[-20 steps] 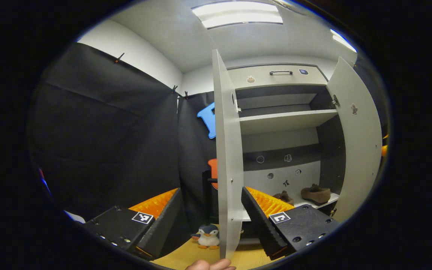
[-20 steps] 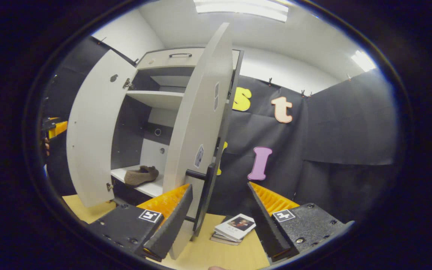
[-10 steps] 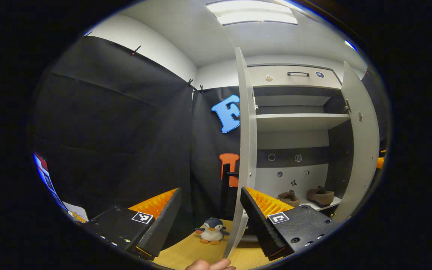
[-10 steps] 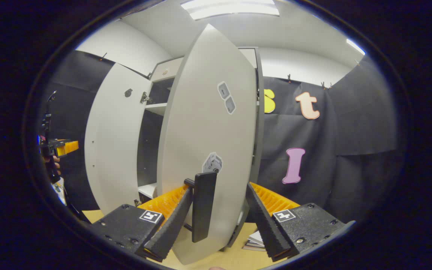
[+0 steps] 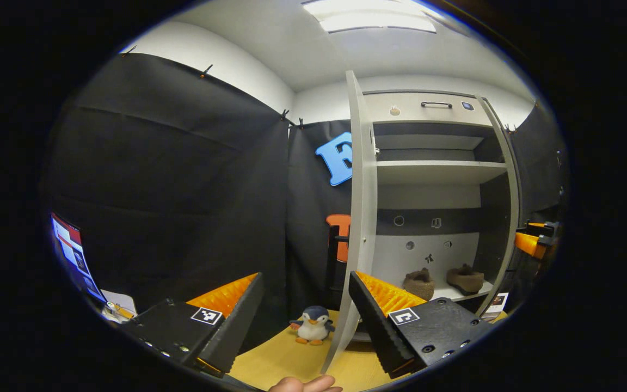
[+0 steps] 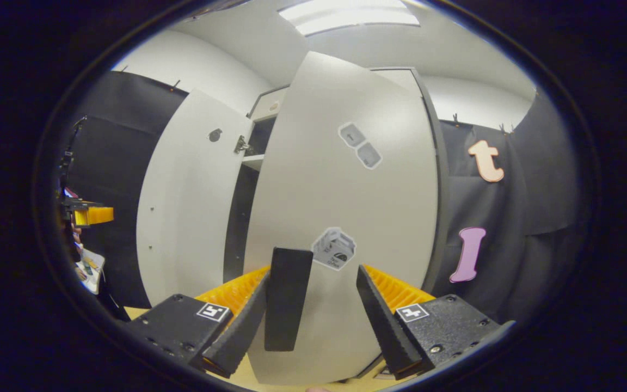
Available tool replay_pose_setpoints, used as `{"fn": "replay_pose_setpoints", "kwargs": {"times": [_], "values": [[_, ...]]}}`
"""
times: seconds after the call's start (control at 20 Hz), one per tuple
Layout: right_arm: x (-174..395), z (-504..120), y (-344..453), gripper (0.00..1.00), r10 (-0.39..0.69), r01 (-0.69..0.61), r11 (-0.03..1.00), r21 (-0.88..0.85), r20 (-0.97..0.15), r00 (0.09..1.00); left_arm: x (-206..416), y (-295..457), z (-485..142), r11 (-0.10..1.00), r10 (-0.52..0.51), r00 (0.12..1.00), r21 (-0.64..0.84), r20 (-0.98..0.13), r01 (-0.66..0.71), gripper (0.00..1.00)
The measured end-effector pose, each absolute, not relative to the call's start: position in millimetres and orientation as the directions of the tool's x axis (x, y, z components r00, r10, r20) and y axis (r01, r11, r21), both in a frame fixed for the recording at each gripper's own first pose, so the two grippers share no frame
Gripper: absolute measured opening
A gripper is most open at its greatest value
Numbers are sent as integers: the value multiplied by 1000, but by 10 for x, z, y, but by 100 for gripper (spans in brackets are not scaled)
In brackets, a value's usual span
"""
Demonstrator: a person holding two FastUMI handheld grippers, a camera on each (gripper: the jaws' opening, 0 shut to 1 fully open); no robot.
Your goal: Grab one shoe with the right hand and put it into the shoe cabinet, grab the other shoe with the left hand and put it into the shoe cabinet; then close the right door with the right hand and the left door with the left hand.
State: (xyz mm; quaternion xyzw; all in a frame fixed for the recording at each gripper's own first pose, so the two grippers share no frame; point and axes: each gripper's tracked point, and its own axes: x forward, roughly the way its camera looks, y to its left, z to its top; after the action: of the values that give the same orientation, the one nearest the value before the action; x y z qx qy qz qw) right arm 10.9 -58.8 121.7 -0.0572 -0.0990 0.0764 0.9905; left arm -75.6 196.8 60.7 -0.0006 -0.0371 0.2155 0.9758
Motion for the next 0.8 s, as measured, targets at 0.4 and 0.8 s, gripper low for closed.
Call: {"fn": "replay_pose_setpoints", "kwargs": {"times": [0.4,0.8], "values": [[503,1259,-421,98,191,-160,977,-144,240,952,-843,1971,538,881,473,880,-16,38,-473,95],[700,1262,-381,100,177,-140,979,-151,268,947,-637,1915,138,901,434,899,12,-55,-434,95]]}}
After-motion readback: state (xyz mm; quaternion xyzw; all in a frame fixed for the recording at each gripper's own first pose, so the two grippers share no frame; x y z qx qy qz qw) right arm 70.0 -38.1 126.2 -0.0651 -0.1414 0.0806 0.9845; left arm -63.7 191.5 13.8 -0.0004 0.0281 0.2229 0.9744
